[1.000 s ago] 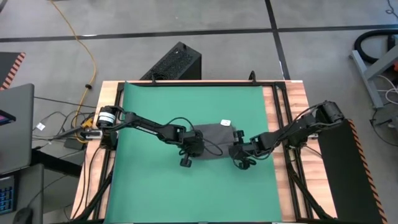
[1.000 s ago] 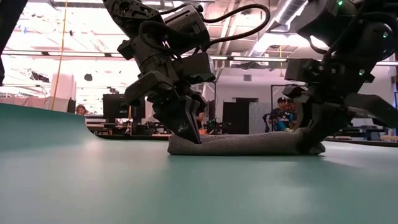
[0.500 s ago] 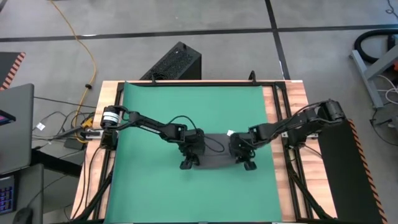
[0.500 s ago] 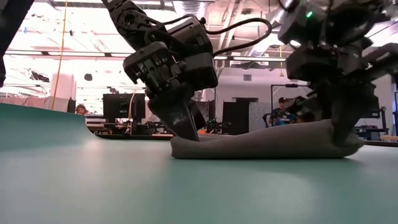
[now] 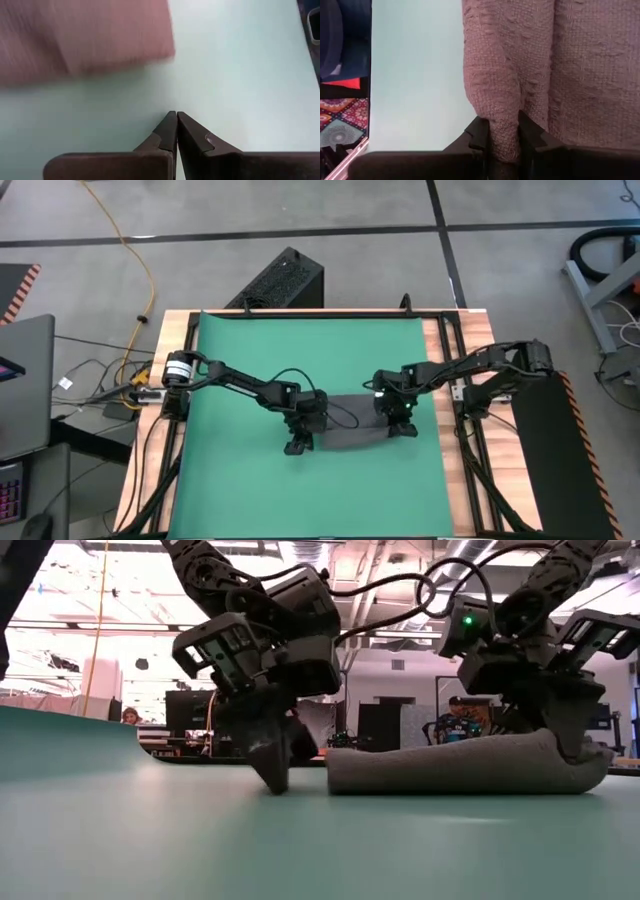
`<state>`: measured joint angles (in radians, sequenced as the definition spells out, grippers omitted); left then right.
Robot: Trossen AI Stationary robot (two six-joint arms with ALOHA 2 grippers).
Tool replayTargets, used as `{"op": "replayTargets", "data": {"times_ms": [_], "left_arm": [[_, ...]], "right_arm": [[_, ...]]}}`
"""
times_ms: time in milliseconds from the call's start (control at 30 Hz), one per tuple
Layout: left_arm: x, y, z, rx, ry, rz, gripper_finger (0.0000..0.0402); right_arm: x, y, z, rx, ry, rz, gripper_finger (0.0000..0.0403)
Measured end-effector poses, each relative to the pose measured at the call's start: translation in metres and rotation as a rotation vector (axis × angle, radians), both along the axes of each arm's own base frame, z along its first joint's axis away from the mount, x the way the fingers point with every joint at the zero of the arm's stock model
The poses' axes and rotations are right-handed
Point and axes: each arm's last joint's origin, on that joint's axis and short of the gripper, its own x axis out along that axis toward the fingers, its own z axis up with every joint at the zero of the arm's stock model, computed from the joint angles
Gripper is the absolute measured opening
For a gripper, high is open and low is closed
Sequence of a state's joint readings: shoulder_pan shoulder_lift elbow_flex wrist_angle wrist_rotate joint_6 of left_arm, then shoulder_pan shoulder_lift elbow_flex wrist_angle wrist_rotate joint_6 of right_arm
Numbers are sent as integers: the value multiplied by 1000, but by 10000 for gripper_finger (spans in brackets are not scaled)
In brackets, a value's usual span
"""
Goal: Roll towel
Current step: Roll the gray towel
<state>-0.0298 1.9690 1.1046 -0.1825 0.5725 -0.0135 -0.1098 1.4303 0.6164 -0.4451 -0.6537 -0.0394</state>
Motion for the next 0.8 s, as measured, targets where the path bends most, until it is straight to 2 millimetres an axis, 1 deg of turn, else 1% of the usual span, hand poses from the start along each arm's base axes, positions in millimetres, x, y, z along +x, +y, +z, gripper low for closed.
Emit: {"op": "replayTargets", "data": {"times_ms": [133, 200, 267, 367, 433, 467, 500, 567, 633, 700, 733, 800], "left_arm": [[3, -3, 1, 17, -23, 23, 0], [4, -3, 8, 55, -50, 52, 0], [7, -3, 24, 156, -121, 87, 0], [7, -2, 55, 309, -276, 100, 0], [6, 1, 70, 354, -338, 123, 0], [5, 3, 73, 338, -373, 146, 0], [6, 5, 75, 286, -429, 183, 0], [8, 11, 76, 120, -555, 263, 0], [3, 18, 69, 37, -590, 335, 0], [-4, 22, 56, 57, -567, 384, 0], [-8, 23, 50, 75, -556, 381, 0], [-10, 22, 47, 92, -567, 361, 0]], "right_arm": [[-2, -4, -1, -9, 4, -4, 67], [-2, -5, -1, -2, 1, -7, 67], [-2, -5, -1, -3, -3, -2, 67], [-2, -5, -1, -8, -12, 11, 67], [-2, -5, 0, -9, -15, 12, 67], [-2, -5, 0, -10, -16, 13, 67], [-2, -5, 0, -11, -17, 14, 67], [-2, -5, 0, -11, -17, 15, 67], [-2, -5, 0, -11, -16, 16, 67], [-2, -4, 0, -18, -20, 29, 67], [-2, -4, 0, -21, -23, 34, 67], [-2, -5, 0, -24, -29, 41, 67]]}}
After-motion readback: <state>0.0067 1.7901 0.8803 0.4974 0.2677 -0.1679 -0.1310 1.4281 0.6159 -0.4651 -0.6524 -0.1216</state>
